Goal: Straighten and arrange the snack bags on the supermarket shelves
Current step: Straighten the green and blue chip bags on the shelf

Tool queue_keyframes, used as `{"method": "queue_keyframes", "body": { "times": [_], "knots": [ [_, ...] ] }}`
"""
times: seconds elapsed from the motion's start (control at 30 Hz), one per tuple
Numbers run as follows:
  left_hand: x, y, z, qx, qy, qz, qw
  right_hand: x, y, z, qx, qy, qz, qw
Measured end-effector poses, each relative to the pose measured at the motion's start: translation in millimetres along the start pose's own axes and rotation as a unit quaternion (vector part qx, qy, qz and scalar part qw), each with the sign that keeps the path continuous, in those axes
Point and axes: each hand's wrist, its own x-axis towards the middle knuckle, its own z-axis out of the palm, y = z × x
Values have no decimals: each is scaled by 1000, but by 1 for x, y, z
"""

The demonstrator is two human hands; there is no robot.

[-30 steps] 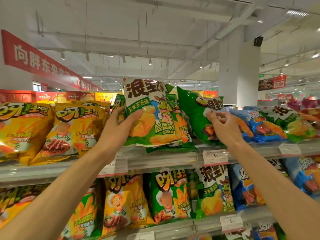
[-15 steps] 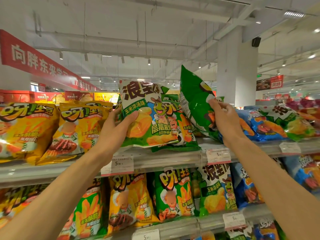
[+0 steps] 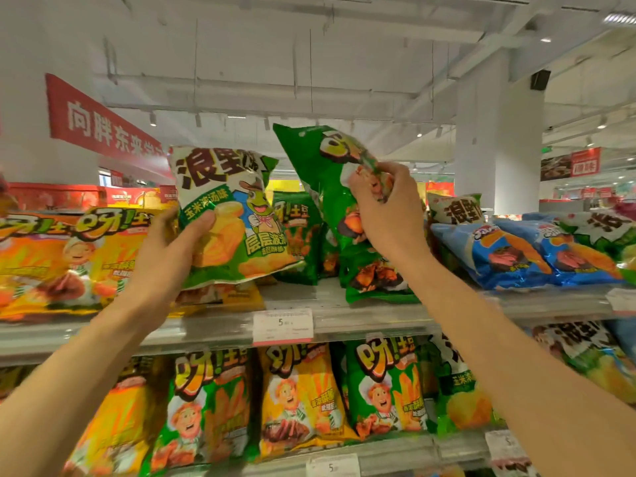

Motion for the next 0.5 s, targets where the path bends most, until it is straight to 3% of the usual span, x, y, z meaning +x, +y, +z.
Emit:
{"method": "queue_keyframes", "body": {
  "times": [0.37,0.5],
  "knots": [
    [6,-5,-61,27,34,-5,999,-42,-17,81,-122,-65,25,990],
    [6,-4,-71,24,36,4,999,-56,-10,91,-182,-121,29,975]
  ]
}}
